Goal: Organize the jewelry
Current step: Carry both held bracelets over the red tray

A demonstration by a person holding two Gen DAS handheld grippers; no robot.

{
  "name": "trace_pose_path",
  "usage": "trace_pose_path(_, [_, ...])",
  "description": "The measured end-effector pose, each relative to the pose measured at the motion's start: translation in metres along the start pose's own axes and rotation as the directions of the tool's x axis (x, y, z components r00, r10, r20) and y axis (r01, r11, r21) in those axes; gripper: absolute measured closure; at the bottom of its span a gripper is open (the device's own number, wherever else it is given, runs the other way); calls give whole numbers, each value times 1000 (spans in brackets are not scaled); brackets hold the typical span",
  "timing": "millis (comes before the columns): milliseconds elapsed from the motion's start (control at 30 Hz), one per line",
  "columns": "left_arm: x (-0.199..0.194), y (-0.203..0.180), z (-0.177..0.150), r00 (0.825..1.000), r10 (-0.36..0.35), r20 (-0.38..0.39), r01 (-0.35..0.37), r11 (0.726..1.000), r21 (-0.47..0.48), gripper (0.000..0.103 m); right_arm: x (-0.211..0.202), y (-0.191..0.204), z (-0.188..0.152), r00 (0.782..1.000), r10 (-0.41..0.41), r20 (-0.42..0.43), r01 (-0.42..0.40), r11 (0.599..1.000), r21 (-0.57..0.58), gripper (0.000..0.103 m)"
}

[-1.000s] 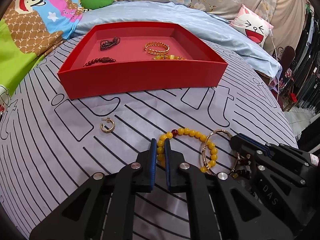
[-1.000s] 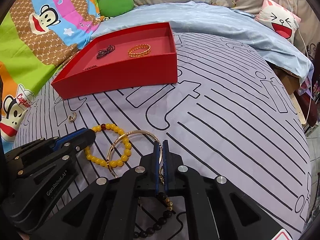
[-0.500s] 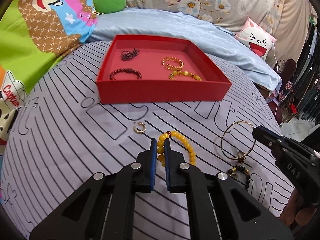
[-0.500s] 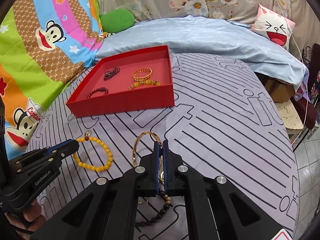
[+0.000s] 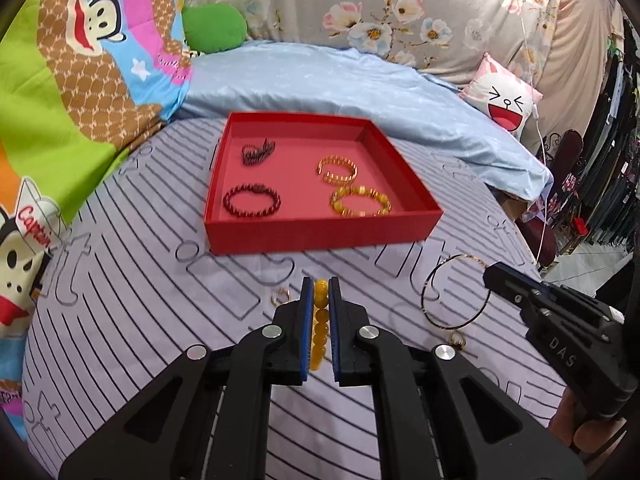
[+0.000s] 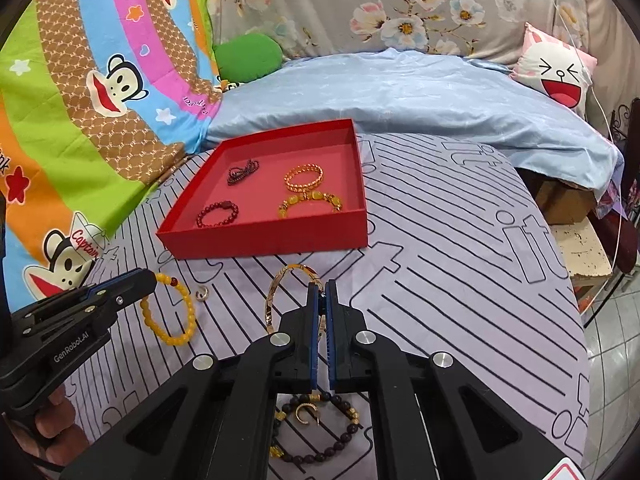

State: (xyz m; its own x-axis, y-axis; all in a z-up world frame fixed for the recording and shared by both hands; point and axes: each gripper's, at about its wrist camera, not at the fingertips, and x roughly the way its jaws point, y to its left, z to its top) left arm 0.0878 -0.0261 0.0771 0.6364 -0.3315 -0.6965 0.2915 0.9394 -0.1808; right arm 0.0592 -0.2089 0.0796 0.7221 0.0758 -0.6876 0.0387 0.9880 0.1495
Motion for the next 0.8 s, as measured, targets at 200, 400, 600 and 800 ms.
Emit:
trace_pose_path(200, [0,-1,30,999,-8,47,8,1000,14,96,6,4,29,999,21,36,-20,1000,-23,99])
trace_pose_path(400, [5,-1,73,993,-6,117,2,999,35,96,21,11,67,997,34,68,-30,998,-53,99])
trace_pose_path(600, [28,11,110,991,-39,125,38,999,12,96,59,16,98,997,70,34,-68,996,-57,99])
trace_pose_path(800, [64,24,125,997,-9,81,9,1000,0,96,105,21,116,996,81,-25,-82,995,-54,99])
